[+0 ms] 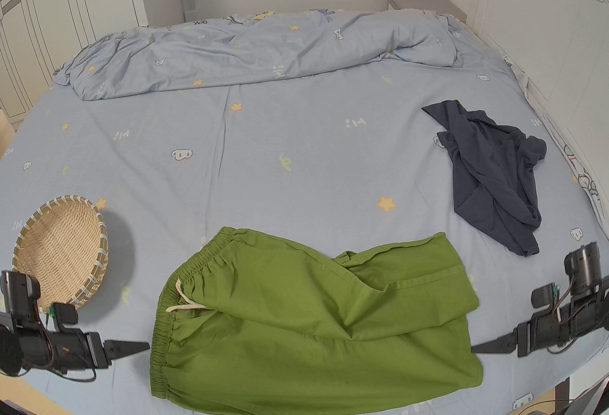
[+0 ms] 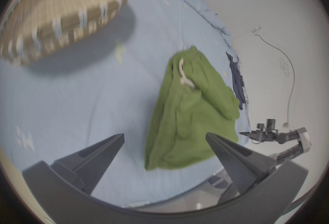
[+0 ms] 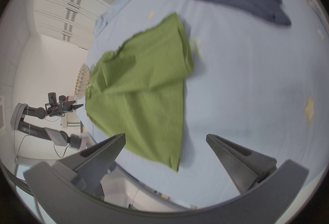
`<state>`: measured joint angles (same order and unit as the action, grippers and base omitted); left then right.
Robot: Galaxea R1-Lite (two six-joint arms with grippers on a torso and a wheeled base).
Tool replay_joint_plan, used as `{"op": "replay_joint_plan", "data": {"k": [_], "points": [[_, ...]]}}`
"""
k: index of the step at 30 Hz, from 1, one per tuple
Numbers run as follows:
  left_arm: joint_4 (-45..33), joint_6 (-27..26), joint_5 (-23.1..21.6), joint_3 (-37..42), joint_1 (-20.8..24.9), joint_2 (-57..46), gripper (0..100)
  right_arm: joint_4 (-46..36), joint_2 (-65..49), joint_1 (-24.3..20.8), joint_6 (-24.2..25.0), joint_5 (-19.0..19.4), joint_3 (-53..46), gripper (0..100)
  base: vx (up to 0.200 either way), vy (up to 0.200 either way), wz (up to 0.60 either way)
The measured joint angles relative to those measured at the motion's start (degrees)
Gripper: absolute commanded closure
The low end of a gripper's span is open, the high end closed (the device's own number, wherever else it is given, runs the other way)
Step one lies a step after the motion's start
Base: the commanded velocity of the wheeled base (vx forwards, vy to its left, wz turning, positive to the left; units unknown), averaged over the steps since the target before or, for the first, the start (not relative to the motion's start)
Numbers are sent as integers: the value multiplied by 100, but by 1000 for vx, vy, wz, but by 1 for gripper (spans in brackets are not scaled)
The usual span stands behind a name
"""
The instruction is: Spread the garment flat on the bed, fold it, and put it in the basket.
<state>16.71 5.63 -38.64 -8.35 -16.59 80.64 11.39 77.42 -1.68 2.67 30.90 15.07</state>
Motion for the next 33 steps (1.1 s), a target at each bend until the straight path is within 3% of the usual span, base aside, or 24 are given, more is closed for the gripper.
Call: {"op": "replay_joint_plan", "data": {"k": [8,11,16,22,27,33], "points": [[-339,466,1253,-1760,594,-74,0,-61,-182,161,11,-1,1626,0,0,0,0],[-380,752,1459,-2448,891,54,0,-68,-61,179,15,-1,2260,0,0,0,0],[-449,1075,1646,-3627,1353,594,0,-68,367,190,22,-1,3274,0,0,0,0],[-471,1215,1732,-4678,1893,1467,0,-46,818,189,23,-12,3744,0,0,0,0],[-457,1262,1763,-5201,2313,2374,0,-35,1108,148,23,-39,3860,0,0,0,0],[-432,1273,1771,-5454,2510,2992,0,-33,1254,84,30,-56,3879,0,0,0,0]]}}
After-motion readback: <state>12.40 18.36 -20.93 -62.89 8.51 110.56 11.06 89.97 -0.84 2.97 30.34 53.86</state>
